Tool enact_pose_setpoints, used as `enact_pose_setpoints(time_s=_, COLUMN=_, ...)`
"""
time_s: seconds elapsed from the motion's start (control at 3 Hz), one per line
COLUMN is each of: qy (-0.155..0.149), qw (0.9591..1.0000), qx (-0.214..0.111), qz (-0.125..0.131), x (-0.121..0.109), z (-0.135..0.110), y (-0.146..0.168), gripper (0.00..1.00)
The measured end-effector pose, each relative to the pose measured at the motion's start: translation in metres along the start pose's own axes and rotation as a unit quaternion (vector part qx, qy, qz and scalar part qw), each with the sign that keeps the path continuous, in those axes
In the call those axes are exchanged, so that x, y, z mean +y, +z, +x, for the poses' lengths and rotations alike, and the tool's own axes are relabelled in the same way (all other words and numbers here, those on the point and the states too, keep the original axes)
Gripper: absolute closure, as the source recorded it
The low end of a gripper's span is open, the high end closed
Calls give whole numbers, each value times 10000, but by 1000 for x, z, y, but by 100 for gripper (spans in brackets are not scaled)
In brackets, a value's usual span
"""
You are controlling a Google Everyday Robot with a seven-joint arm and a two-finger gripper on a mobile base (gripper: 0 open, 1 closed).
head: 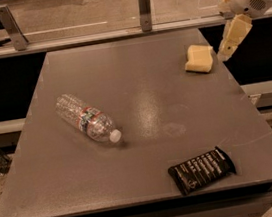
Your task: Pick sponge
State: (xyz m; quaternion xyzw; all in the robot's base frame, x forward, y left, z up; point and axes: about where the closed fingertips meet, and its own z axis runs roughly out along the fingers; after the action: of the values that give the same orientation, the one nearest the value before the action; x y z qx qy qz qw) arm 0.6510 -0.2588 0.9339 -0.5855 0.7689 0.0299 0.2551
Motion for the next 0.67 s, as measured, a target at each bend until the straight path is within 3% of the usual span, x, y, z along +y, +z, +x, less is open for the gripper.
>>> enact_pose_setpoints(time_s=0.33, qy=246, qw=9990, qx=-364, qz=97, x=-30, z=7, y=25, gripper=0)
enact_pose_setpoints(time_s=0.67, qy=373, qw=9977, qx=-529, qz=198, x=-48, z=18, y=48, gripper=0)
